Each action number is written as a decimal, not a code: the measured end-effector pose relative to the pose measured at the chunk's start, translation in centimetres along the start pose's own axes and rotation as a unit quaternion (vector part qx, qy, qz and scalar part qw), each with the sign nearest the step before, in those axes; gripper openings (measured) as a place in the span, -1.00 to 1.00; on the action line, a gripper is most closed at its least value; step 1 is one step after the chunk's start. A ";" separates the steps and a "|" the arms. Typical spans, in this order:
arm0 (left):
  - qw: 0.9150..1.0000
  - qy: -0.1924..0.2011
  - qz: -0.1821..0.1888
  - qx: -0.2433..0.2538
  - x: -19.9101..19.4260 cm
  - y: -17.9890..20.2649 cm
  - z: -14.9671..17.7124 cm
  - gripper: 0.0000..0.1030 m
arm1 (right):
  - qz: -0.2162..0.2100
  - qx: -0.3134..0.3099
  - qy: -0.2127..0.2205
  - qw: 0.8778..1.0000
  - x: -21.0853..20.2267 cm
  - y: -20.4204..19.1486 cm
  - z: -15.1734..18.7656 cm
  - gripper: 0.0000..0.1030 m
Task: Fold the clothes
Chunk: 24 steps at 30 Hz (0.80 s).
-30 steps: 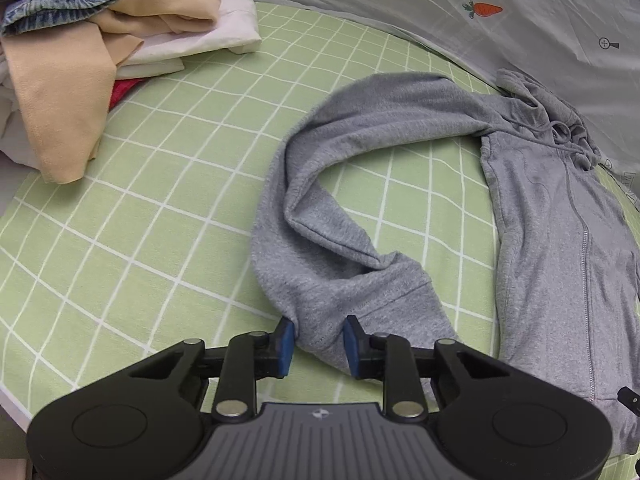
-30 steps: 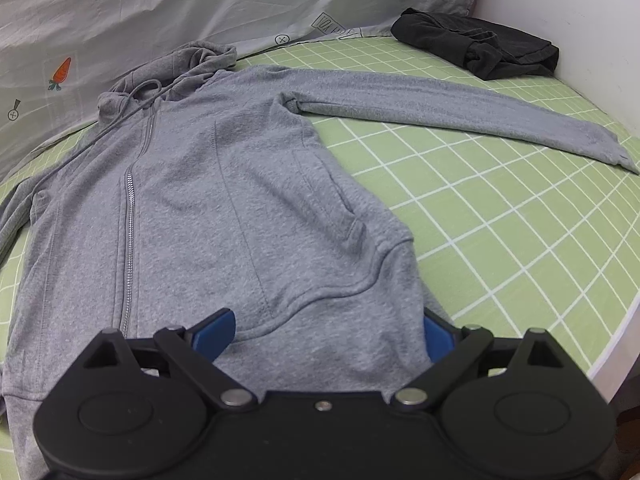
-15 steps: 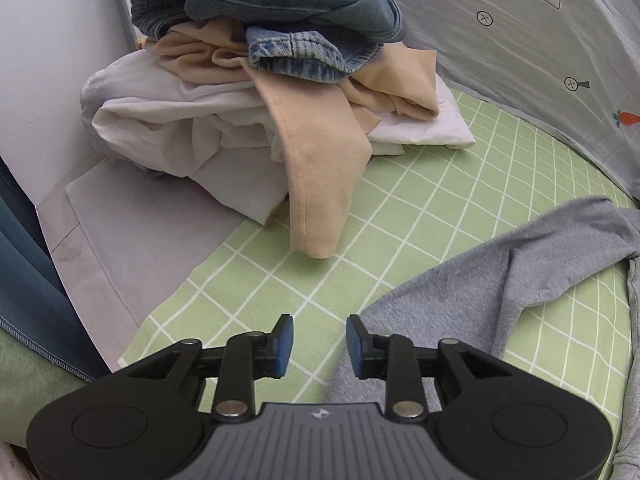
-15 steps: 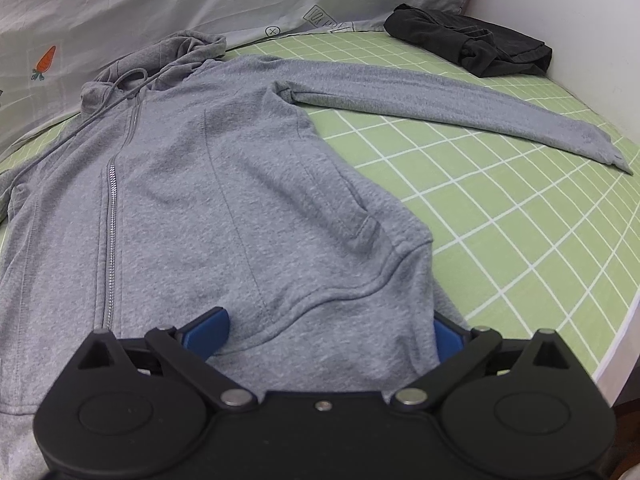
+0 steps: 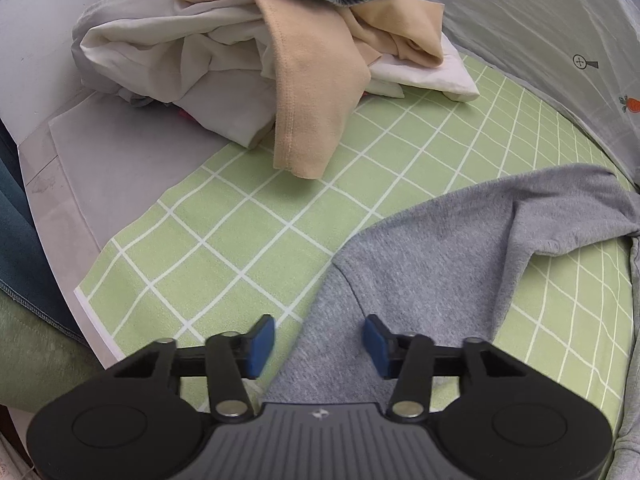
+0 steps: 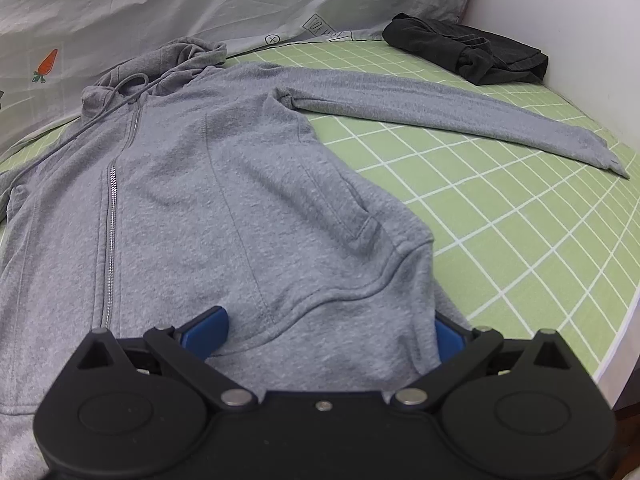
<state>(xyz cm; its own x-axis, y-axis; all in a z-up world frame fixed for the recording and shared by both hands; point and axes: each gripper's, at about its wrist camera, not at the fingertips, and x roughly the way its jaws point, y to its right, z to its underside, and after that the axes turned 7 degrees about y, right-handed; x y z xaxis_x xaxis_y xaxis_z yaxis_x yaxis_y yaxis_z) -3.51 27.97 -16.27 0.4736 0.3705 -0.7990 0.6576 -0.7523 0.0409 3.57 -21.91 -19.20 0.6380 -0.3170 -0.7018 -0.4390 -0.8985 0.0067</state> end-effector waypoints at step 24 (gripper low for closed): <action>0.994 0.028 -0.101 -0.012 0.6 -2.8 -1.9 0.16 | -0.002 -0.010 0.009 1.000 0.3 -0.1 0.1 1.00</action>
<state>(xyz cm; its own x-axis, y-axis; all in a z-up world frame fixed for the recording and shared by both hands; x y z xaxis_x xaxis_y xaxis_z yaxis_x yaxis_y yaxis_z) -3.94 31.33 -15.67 0.3628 0.5427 -0.7575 0.7563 -0.6464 -0.1009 3.68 -21.84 -19.48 0.6515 -0.3183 -0.6887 -0.4240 -0.9055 0.0173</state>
